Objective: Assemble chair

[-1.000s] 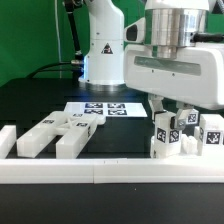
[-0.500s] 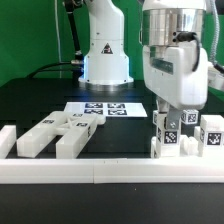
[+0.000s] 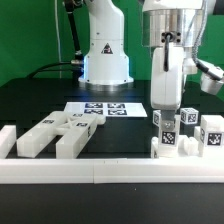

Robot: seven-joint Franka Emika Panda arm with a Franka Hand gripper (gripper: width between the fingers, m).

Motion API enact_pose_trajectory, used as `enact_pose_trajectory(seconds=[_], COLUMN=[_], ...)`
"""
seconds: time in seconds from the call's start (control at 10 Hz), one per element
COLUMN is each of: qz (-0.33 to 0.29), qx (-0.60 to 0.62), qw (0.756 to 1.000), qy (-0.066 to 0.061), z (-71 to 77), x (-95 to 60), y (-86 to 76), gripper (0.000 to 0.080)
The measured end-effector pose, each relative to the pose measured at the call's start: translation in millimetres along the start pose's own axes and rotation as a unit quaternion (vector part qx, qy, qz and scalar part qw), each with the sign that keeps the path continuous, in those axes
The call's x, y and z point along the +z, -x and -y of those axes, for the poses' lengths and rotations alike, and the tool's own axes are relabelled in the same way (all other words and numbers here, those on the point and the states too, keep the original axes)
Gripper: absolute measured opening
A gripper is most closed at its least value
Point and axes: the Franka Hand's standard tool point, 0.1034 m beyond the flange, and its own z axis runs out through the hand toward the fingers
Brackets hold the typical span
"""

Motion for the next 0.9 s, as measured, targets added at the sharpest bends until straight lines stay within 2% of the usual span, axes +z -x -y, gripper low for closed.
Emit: enact_pose_trajectory(seconds=[0.1, 0.2, 0.3, 0.5, 0.9], qz=[0.0, 0.0, 0.002, 0.002, 0.001], qx=[-0.006, -0.029, -0.063, -0.16, -0.406], qw=[1.0, 1.0, 0.998, 0.987, 0.914], qy=[0.0, 0.0, 0.001, 0.001, -0.001], z=[-0.1, 0.0, 0.7, 0.4, 9.6], x=[0.1, -0.3, -3.3, -3.5, -10.1], y=[0.3, 0.2, 0.3, 1.8, 0.4], gripper=[0.04, 0.0549, 0.0618, 0.064, 0.0649])
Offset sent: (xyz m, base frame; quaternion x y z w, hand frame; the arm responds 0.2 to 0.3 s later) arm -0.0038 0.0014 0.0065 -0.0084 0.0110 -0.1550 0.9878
